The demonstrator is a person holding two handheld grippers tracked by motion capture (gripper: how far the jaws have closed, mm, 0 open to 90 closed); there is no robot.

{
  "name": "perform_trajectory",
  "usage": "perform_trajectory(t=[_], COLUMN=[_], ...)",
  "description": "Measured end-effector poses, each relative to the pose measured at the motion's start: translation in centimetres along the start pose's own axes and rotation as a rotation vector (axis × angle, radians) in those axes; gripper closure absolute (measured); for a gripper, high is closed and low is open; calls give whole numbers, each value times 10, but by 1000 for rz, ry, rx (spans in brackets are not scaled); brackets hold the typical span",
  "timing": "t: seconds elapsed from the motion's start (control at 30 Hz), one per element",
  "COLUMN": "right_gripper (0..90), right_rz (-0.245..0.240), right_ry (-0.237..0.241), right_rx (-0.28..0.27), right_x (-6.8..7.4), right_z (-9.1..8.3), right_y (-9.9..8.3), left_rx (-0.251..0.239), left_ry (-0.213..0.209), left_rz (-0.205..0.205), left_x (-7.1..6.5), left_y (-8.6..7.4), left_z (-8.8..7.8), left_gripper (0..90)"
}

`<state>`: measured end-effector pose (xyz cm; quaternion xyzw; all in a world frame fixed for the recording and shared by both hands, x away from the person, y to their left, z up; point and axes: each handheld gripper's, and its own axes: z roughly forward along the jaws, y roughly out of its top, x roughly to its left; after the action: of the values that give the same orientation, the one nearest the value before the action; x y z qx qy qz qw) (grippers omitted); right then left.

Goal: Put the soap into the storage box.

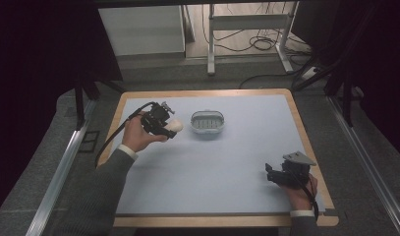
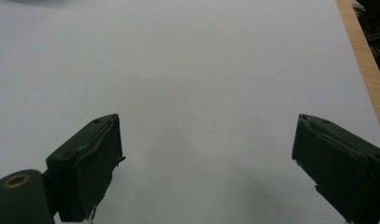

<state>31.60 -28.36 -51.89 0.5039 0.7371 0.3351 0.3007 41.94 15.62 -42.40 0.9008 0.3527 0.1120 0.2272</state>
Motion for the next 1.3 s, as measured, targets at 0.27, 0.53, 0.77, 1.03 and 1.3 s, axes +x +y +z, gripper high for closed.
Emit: perform_trajectory(t=[0.27, 0.53, 0.77, 1.03, 1.3], right_gripper=[82, 82, 82, 82, 82], right_rz=[-1, 1, 2, 2, 4], right_ry=[3, 0, 0, 0, 1], right_rx=[3, 1, 5, 4, 4], right_x=[0, -1, -1, -1, -2], right_z=[1, 1, 2, 1, 1], right_y=[0, 0, -1, -1, -1], left_rx=[2, 13, 17, 12, 5], left_ry=[9, -5, -15, -4, -21], left_rz=[1, 9, -2, 12, -7], left_x=[2, 2, 5, 3, 8], left_y=[9, 22, 28, 39, 46], left_z=[4, 11, 17, 17, 22], left_gripper=[497, 497, 497, 497, 497])
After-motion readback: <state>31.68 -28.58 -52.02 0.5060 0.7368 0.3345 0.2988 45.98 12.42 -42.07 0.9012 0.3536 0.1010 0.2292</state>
